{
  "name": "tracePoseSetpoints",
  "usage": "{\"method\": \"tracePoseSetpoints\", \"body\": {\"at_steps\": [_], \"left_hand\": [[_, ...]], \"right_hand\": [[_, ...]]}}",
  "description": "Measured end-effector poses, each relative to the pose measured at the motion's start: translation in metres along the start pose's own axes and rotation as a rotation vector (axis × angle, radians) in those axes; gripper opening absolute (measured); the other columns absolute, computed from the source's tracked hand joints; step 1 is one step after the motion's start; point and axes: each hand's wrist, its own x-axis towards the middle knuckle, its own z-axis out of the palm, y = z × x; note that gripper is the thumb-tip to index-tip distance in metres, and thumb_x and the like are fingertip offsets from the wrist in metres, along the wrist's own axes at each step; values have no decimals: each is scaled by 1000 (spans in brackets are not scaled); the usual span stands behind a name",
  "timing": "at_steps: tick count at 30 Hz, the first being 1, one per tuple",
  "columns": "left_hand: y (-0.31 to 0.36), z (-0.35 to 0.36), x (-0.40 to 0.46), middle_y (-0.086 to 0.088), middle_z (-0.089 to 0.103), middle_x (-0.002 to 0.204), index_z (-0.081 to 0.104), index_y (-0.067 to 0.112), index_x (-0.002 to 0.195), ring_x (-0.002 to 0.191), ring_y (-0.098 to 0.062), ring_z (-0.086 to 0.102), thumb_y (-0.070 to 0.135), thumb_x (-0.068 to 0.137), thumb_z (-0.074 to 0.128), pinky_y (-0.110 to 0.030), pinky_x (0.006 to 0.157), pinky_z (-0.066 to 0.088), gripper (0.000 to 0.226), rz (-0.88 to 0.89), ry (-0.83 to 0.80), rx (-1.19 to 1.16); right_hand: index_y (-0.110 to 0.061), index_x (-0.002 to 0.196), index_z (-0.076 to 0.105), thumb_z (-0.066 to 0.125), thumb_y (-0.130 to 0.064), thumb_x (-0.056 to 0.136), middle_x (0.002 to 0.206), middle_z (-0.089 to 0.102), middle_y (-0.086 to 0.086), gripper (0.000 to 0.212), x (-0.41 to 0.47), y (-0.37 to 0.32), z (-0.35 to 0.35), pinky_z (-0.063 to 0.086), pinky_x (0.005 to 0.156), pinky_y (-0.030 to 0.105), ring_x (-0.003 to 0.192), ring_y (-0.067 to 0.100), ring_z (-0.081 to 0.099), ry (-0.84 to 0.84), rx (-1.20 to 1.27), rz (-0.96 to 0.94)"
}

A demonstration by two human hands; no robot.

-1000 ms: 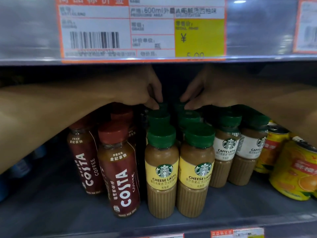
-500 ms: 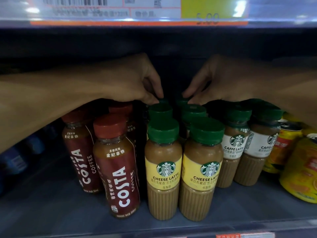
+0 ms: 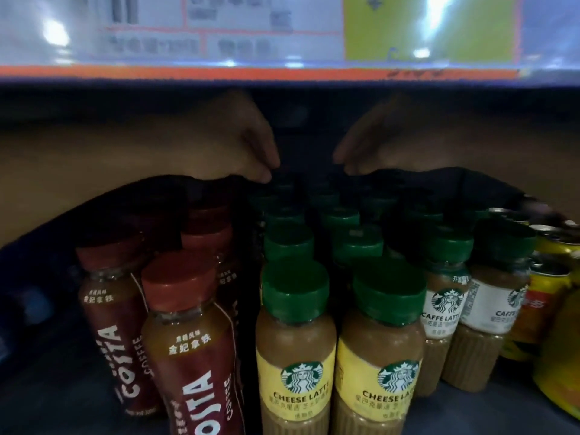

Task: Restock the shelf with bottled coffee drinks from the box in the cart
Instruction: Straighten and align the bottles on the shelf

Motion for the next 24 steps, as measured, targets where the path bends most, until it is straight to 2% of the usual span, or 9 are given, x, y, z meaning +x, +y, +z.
{"method": "tracePoseSetpoints", "body": {"at_steps": [2,5,9,12,15,18,20,22,24], "left_hand": [[-3,7,8,17,62,66,74,8,91,55,5,56,3,72,80,-6,55,42,20,-29,-13,54],[-10,16,15,5,63,76,72,1,101,61,3,52,5,72,80,-9,59,42,30,-65,-51,100],[-13,15,16,8,68,77,76,11,93,61,2,56,9,73,80,-25,71,48,21,-61,-121,97],[-12,13,14,8,69,81,75,16,91,72,-9,58,11,71,81,-29,78,48,21,-93,-174,120],[-6,15,14,13,66,78,72,26,80,72,-6,58,11,70,82,-27,77,47,20,-77,-167,102],[3,20,18,21,60,72,64,36,71,62,8,55,13,75,79,-12,65,44,28,-49,-175,93],[6,22,20,21,59,72,62,36,70,62,6,54,15,78,77,-11,63,43,27,-38,-181,126],[3,22,20,20,61,73,65,33,72,63,4,55,16,79,76,-19,68,47,21,-41,-183,123],[0,23,20,18,62,69,69,27,75,57,7,56,14,77,77,-15,62,47,16,-52,-166,65]], "right_hand": [[-26,89,76,79,-13,78,88,74,-4,17,9,7,1,54,75,24,76,7,67,36,26,-4],[-16,101,74,81,-10,75,80,65,-16,27,16,0,8,49,83,23,82,9,63,7,5,27],[-12,108,74,80,-10,77,73,59,-27,32,19,-5,17,45,69,6,70,-2,59,-56,-49,-2],[-18,108,74,78,-12,79,68,61,-27,30,19,-5,20,49,76,16,73,-4,60,-105,-75,11],[-23,102,76,79,-15,79,59,62,-33,25,16,-3,21,47,73,16,64,-11,58,-101,-73,2],[-27,99,76,80,-17,78,63,63,-35,23,15,-3,20,48,78,19,73,-7,61,-101,-75,11],[-28,98,76,79,-18,78,64,63,-35,23,14,-3,19,48,79,21,71,-8,61,-113,-70,21],[-26,97,75,79,-15,78,61,62,-36,22,14,-3,19,47,78,20,67,-8,60,-128,-54,25],[-22,97,75,79,-11,78,59,63,-32,23,13,-2,18,48,80,22,71,-1,61,-127,-35,20]]}}
